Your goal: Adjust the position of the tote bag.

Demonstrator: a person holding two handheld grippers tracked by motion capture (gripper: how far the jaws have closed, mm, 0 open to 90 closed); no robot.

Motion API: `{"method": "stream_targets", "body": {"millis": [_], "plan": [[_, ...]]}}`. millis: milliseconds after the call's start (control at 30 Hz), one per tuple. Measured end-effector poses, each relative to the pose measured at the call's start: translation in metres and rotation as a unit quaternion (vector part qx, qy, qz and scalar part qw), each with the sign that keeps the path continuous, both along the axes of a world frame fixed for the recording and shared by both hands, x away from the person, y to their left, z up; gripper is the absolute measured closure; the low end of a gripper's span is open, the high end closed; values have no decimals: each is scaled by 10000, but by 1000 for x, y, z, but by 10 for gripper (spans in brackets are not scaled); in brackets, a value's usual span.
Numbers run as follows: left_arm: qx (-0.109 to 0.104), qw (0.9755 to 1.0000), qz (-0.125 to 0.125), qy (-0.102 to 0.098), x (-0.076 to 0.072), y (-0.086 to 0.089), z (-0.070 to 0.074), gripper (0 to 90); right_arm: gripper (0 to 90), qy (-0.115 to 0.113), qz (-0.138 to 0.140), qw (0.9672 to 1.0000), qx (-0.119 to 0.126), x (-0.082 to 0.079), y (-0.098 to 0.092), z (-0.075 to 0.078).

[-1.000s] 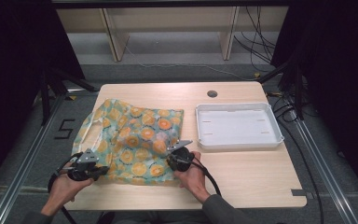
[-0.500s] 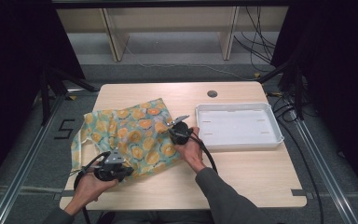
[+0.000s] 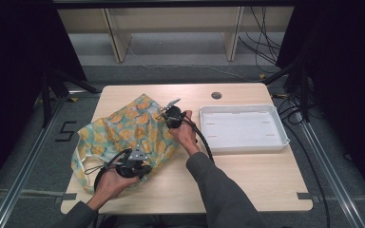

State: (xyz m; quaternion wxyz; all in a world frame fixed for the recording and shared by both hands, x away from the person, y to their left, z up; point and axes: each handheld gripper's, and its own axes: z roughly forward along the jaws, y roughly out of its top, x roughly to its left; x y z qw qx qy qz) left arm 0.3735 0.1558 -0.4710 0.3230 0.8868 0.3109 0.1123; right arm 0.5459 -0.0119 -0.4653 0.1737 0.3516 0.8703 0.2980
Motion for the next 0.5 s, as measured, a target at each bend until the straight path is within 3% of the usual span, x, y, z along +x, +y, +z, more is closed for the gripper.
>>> {"method": "stream_targets", "body": {"millis": [33,100,233,300,333,367,400,433,467,500], "plan": [[5,10000,-39,-1,1,-4,0,882,887,-86,74,9999,36,4,0,0],[-42,10000,-69,1,2,-13,1,882,854,-12,6,9999,109,10,-1,2],[2,9999,-157,-38,5,-24,4,882,714,-72,-117,9993,359,10,-11,16],[-65,9999,-93,8,5,-26,3,881,636,-4,-178,9980,601,3,-21,26],[-9,9998,-204,-42,7,-27,3,881,622,-32,-165,9979,628,-1,-26,30],[-34,10000,-87,15,5,-30,2,881,610,-276,22,9980,573,-4,-33,35],[-20,9999,-163,11,7,-31,1,881,608,-30,-112,9973,721,-13,-39,41],[-64,9999,-72,80,6,-34,1,881,590,-132,-58,9965,826,-18,-46,42],[-30,9999,-118,48,7,-37,0,881,575,9,-68,9966,824,-24,-54,46],[-5,9999,-117,56,8,-40,0,881,573,-50,-52,9963,858,-31,-60,46]]}}
